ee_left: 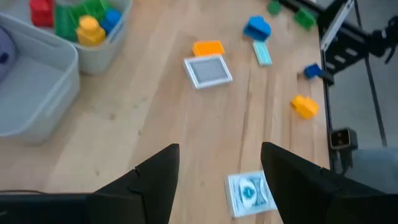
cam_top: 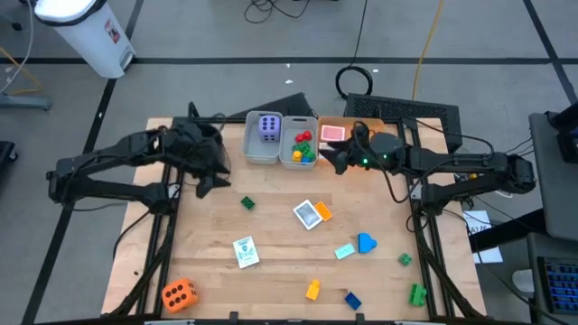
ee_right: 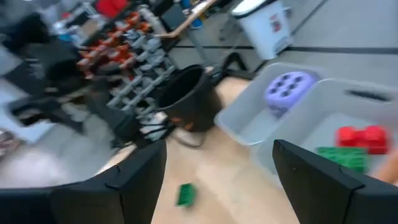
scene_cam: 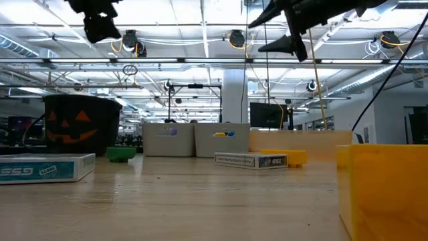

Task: Pick & Place Toys
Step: Put the blue gamepiece into the right gray bin

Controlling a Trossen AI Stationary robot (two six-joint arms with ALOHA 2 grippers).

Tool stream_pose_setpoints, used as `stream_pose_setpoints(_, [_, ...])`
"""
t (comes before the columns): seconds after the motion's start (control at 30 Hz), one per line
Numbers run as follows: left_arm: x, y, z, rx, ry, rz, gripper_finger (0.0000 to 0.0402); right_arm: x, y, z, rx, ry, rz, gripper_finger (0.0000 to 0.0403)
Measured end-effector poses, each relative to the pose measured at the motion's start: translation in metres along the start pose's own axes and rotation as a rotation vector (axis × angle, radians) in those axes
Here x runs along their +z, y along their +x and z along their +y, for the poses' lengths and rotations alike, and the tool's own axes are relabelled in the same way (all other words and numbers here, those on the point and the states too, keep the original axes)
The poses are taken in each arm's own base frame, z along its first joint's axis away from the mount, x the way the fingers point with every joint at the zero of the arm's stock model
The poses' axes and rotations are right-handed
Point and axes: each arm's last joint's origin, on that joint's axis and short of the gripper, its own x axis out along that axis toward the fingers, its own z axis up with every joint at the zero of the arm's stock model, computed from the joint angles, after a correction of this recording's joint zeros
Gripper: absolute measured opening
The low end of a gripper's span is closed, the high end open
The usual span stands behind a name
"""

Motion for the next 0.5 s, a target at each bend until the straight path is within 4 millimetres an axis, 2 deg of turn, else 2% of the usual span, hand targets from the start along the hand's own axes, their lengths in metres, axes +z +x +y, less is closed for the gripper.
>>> stream_pose_setpoints(0.2, [-0.005,0.005,-0.006,0.001,0.035,0.022,0.0235,-0.012,-0.008,0.041,0.074,0.013,0.102,0.0283])
stream_pose_setpoints(0.37, [-0.001,0.006,-0.009,0.022,0.066,-0.033,0.0234,-0.027,-0.012,0.078,-0.061,-0.067,0.282,0.0283])
stream_pose_setpoints(0.5, [0.003,0.006,-0.01,0.014,0.085,-0.074,0.0235,-0.046,-0.01,0.098,-0.207,-0.08,0.466,0.0283])
